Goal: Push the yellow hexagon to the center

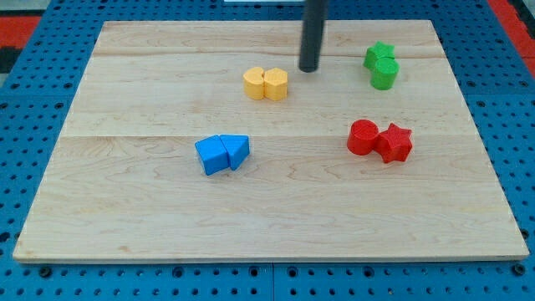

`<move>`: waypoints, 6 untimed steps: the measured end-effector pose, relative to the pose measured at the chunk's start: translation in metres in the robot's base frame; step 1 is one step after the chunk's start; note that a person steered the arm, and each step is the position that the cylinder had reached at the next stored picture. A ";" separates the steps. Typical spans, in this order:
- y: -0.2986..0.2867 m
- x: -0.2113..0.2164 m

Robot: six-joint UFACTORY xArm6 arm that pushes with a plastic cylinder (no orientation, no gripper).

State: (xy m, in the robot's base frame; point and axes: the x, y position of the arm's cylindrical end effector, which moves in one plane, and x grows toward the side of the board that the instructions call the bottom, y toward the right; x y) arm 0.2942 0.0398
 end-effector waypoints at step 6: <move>-0.037 0.124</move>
